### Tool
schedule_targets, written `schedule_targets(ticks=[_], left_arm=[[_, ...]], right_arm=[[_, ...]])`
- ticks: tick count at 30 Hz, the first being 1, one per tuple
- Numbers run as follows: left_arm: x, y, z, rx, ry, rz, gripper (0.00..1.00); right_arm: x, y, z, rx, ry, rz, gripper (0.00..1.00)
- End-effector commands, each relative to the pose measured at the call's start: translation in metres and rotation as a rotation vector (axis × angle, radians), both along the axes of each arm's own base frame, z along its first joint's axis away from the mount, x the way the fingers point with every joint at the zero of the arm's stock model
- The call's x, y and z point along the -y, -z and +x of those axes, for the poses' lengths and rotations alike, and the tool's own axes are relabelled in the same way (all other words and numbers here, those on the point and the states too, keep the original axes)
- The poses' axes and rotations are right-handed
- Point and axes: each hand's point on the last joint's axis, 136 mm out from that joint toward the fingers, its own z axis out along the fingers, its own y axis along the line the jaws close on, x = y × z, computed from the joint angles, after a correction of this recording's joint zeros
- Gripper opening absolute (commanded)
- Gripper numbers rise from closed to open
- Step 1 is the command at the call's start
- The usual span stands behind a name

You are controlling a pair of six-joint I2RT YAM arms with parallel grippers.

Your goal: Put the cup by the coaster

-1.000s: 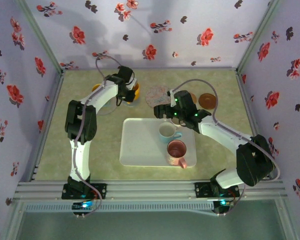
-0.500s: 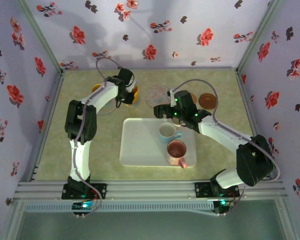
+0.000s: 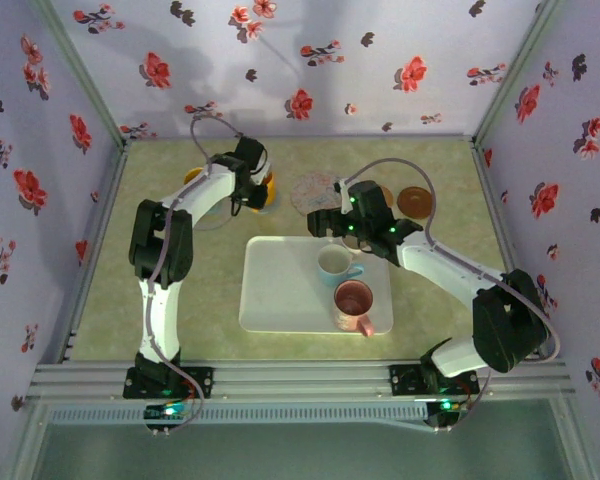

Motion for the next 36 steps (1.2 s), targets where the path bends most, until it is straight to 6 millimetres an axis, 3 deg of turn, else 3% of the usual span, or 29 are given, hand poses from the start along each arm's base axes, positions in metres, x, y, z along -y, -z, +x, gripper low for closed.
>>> schedule_targets(ticks=[1,14,20,27,32,36], left_arm=[[-0.007,0.001,-0.001,0.000,-0.009,0.017,0.27],[-0.008,-0.005,-0.003,0.007,-0.001,0.016,0.38],[-0.009,-0.017,-0.005,0.029,0.002,0.007,0.48],[-0.009,-0.043,-0.005,0.079,-0.008,-0.018,0.61],[-0.009,-0.073,-0.006,0.142,-0.011,-0.048,0.81],[-0.008,-0.100,-0.009,0.198,-0.008,-0.081,0.91]], right_arm=[[-0.002,-0.009,0.005,0.023,-0.004,0.016,0.99],[-0.001,-0.011,0.003,0.026,-0.006,0.018,0.99],[0.002,-0.013,-0.001,0.027,-0.007,0.013,0.99],[0.009,-0.021,-0.008,0.030,-0.010,-0.011,0.99],[0.023,-0.031,-0.018,0.037,0.015,-0.041,0.99],[0.032,-0.042,-0.032,0.058,-0.002,-0.053,0.99]])
